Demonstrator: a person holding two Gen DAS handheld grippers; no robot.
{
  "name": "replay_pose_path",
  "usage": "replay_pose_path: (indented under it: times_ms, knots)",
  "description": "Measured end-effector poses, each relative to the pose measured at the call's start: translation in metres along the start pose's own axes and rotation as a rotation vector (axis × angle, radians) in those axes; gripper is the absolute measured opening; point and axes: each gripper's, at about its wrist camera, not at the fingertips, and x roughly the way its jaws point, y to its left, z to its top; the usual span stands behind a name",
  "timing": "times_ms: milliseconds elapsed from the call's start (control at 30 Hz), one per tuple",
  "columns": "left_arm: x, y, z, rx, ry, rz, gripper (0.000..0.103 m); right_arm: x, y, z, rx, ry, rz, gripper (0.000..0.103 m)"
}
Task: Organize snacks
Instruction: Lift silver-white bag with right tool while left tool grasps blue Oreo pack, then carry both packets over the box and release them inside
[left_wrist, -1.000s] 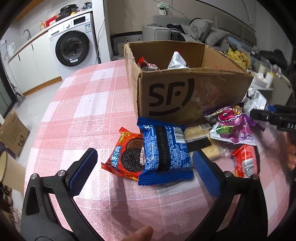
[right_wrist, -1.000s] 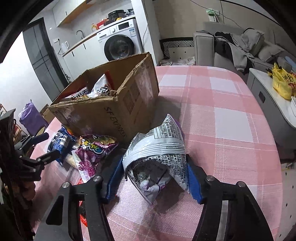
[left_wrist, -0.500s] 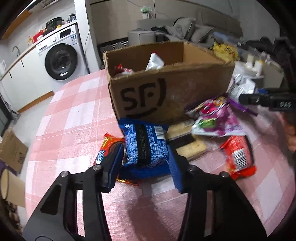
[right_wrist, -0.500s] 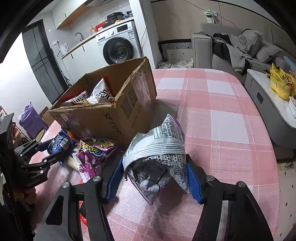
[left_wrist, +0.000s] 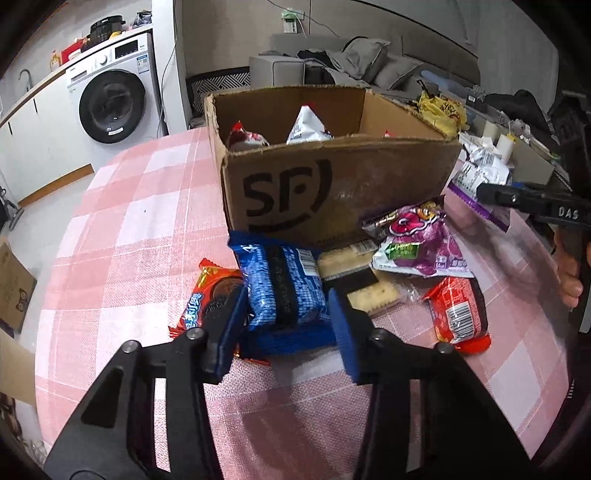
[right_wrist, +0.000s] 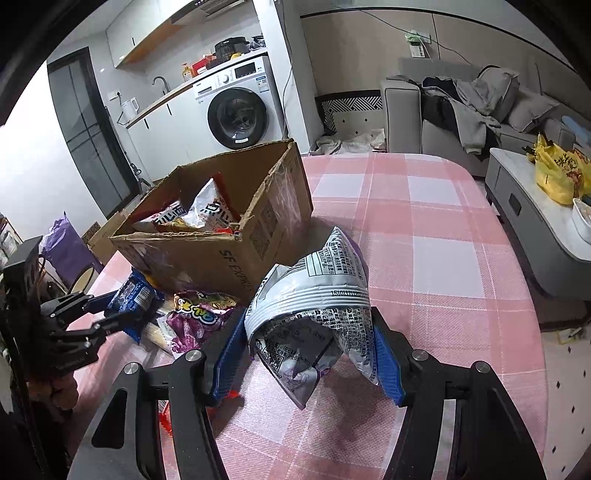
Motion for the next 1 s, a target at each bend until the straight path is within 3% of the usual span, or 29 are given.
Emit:
replay_pose_path:
  times_ms: [200,300,333,400,1000]
  knots:
    - [0.010,-0.009,-0.004,0.047,0.015,0.049,0.049,0.001,0.002,0.000,-0.005,0.002,0.002,0.064]
    - [0.008,-0.007,-0.005,0.044,0.004,0.047,0.042,0.003,0.002,0.000,-0.004,0.005,0.002,0.064]
    - [0.007,-0.006,-0.004,0.046,0.002,0.040,0.035,0.003,0.002,0.000,-0.005,0.005,0.003,0.064]
    - [0.002,-0.006,-0.004,0.054,-0.009,0.023,0.033,0.002,0.002,0.001,-0.002,0.003,0.003,0.064]
    - [-0.047,-0.007,0.003,0.019,-0.113,-0.114,0.033,-0.025,0.006,0.005,0.000,-0.082,0.037,0.064]
